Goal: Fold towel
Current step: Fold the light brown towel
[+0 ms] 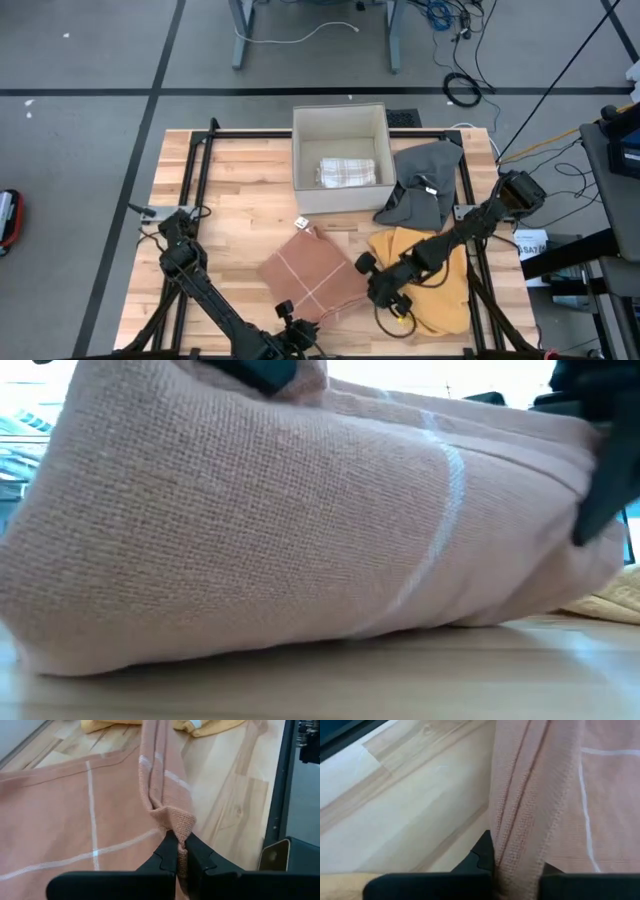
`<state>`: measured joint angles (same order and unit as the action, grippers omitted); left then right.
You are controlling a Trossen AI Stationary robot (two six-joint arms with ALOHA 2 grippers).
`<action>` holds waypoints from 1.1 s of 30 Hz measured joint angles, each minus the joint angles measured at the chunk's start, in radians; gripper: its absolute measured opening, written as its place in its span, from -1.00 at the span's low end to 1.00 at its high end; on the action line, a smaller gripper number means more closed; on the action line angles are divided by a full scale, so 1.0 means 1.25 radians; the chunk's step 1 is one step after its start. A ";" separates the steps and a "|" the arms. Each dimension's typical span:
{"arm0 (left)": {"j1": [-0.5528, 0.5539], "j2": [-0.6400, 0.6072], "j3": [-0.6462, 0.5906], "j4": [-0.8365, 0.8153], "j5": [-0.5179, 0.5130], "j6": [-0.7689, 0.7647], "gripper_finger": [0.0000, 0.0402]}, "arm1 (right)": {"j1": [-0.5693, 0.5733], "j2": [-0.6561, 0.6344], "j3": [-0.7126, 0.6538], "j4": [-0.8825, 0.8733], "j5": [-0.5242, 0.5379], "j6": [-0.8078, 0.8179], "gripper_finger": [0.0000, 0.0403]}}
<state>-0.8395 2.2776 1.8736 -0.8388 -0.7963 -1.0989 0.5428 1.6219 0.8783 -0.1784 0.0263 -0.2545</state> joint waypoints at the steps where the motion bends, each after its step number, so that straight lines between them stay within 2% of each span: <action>1: -0.001 0.000 0.000 0.001 0.000 -0.001 -0.94 | -0.013 0.000 0.012 -0.018 -0.021 -0.009 -0.98; 9: -0.013 0.000 0.000 0.003 0.000 -0.024 -0.94 | -0.072 0.052 0.122 -0.161 -0.169 -0.099 -0.97; 12: -0.019 0.000 0.000 0.003 -0.002 -0.041 -0.94 | -0.080 0.077 0.164 -0.225 -0.189 -0.138 -0.97; 24: -0.040 0.000 0.000 -0.067 -0.013 -0.145 -0.94 | -0.125 0.167 0.297 -0.361 -0.193 -0.274 -0.97; 33: -0.043 0.000 0.000 -0.162 -0.010 -0.235 -0.94 | -0.146 0.166 0.304 -0.380 -0.167 -0.303 -0.97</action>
<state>-0.8928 2.2776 1.8732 -1.0418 -0.8085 -1.3933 0.3603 1.8298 1.2579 -0.6529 -0.1830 -0.6334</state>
